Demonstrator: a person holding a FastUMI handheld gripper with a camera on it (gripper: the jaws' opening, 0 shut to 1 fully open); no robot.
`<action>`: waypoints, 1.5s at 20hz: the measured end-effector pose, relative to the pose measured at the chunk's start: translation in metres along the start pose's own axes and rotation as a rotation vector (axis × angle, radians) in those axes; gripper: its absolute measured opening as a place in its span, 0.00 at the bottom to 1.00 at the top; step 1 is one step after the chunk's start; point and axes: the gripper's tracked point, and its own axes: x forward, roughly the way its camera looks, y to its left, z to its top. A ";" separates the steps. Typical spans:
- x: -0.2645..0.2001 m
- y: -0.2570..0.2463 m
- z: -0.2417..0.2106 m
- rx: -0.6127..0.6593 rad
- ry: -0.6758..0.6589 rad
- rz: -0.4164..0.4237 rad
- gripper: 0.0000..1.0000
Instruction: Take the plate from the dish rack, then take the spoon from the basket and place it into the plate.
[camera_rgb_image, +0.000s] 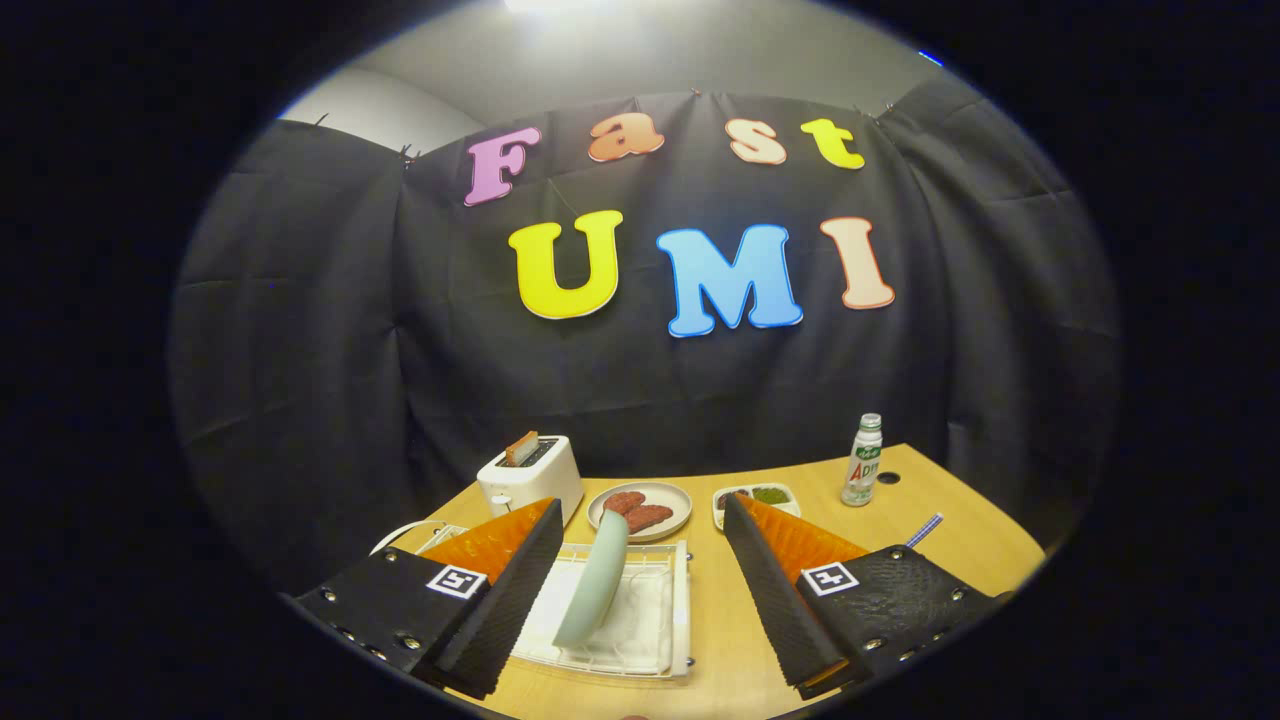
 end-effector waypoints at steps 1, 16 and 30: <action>0.012 0.005 -0.009 0.018 0.044 -0.008 0.99; 0.106 0.041 -0.137 0.168 0.662 -0.014 0.73; 0.099 0.032 -0.108 -0.312 0.714 -0.322 0.37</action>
